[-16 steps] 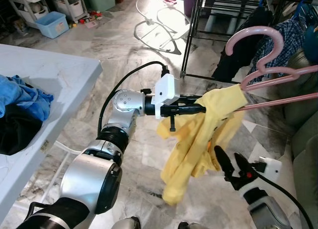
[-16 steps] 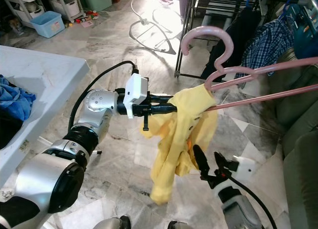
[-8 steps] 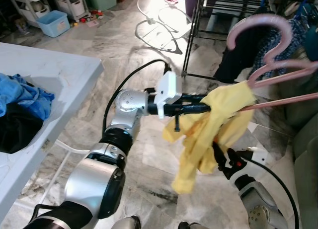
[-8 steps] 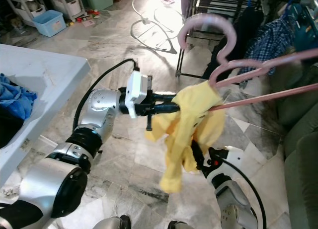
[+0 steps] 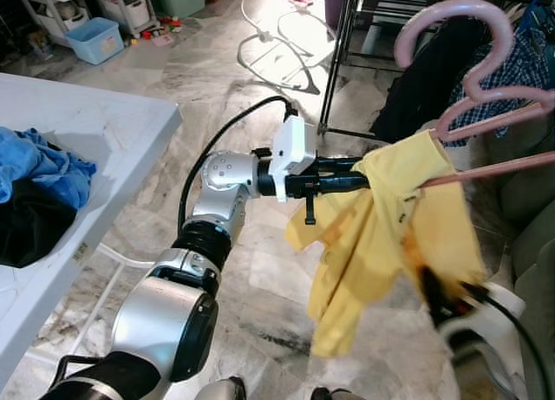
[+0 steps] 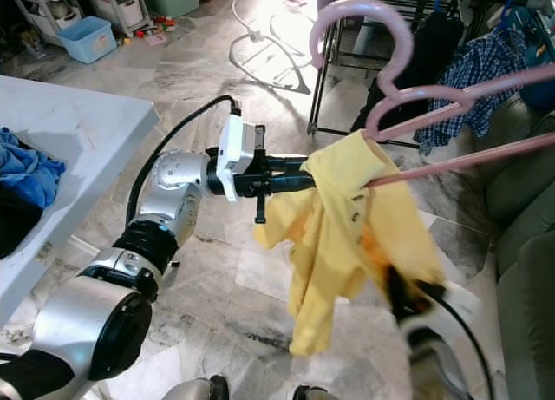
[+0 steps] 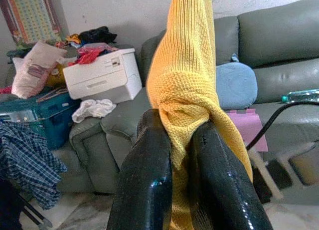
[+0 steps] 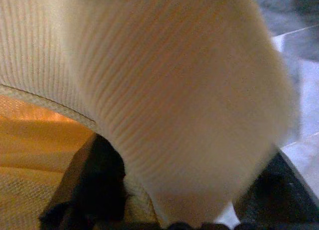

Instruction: Hang hanger

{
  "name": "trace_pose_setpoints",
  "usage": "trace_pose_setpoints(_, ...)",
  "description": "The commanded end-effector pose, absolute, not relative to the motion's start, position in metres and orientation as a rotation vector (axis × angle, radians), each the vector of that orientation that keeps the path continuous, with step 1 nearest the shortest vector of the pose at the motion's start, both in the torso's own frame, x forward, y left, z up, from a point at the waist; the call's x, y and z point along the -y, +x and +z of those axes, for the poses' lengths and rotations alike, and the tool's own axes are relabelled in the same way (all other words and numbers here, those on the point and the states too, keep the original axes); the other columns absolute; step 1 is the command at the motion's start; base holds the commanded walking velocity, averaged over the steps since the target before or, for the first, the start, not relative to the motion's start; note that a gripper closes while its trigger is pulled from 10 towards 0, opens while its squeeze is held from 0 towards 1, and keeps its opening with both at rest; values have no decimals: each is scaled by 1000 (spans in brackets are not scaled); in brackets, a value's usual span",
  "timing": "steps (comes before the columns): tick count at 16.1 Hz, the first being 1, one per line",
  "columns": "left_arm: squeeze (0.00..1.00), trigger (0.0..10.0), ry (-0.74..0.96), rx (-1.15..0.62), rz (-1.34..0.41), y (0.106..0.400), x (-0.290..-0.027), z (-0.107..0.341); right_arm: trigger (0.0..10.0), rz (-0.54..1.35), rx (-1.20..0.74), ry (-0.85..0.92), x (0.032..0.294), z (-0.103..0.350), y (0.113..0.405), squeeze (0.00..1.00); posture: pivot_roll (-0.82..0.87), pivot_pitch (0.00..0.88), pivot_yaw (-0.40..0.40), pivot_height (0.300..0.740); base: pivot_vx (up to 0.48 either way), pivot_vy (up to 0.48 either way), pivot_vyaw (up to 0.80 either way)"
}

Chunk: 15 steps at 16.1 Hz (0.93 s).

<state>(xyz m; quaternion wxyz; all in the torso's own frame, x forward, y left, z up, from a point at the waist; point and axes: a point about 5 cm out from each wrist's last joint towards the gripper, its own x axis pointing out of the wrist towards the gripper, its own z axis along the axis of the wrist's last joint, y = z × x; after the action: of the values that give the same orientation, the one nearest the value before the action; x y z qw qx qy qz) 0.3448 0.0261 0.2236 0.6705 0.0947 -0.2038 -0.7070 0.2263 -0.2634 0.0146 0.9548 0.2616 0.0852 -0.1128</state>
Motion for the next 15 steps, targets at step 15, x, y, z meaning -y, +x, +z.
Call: trace_pose_setpoints(15,0,0,327,15,-1402,321,-67,99,0,-433,124,334,337,134,210,0,-86,124,-38,740,0,0,0)
